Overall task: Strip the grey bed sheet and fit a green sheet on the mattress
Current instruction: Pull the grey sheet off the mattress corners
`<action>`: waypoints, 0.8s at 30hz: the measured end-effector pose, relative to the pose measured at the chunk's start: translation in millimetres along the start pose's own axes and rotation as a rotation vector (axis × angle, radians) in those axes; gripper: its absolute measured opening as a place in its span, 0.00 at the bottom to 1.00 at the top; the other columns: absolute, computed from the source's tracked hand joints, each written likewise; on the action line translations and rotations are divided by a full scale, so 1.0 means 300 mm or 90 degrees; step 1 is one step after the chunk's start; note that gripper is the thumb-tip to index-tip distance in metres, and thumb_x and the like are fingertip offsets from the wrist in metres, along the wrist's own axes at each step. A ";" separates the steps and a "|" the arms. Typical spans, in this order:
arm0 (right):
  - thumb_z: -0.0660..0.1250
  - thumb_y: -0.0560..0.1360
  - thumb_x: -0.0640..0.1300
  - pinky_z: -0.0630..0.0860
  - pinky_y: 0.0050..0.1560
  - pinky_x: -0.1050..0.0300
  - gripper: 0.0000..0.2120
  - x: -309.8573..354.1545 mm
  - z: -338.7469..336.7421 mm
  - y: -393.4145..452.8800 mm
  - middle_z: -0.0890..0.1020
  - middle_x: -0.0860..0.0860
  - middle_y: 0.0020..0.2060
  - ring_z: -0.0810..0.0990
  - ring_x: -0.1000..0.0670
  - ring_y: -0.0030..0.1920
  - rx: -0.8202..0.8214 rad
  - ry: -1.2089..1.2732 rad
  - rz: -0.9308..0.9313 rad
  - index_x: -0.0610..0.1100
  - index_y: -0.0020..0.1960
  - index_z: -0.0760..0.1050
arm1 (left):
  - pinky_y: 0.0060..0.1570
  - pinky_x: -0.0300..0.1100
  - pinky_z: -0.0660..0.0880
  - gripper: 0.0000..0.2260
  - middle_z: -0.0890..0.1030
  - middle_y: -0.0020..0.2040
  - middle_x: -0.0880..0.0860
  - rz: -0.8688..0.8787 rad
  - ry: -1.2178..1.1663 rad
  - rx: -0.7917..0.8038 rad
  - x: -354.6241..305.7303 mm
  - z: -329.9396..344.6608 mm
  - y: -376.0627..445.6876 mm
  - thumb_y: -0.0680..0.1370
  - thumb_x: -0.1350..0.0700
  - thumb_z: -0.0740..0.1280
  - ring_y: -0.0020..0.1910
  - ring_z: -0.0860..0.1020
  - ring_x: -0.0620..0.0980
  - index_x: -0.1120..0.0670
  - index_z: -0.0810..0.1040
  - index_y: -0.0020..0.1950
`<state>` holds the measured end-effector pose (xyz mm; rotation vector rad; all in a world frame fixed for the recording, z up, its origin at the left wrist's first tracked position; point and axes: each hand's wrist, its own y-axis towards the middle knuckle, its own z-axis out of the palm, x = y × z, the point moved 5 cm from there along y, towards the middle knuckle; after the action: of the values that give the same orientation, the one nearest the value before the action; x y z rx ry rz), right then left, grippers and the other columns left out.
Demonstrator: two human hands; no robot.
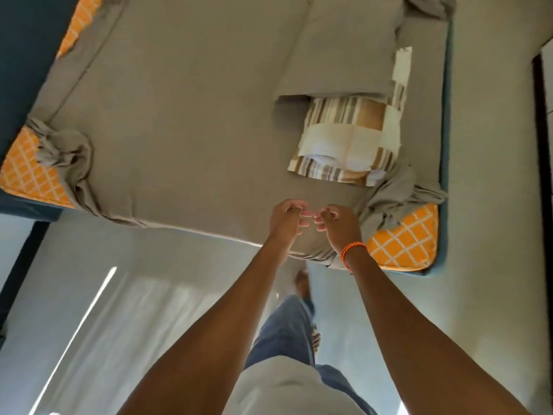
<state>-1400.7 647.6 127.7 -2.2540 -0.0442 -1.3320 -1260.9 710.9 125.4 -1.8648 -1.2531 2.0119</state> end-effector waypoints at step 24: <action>0.62 0.79 0.40 0.82 0.54 0.43 0.11 -0.164 -0.897 0.915 0.86 0.49 0.42 0.85 0.46 0.45 0.229 -0.103 0.019 0.47 0.45 0.83 | 0.31 0.36 0.76 0.12 0.87 0.47 0.57 -0.114 -0.030 -0.167 -0.308 1.052 0.465 0.83 0.64 0.59 0.38 0.82 0.50 0.59 0.83 0.55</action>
<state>-1566.6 301.0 76.6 -2.0386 -0.2817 -1.0294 -1455.7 415.7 75.3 -1.7400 -1.7026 1.8860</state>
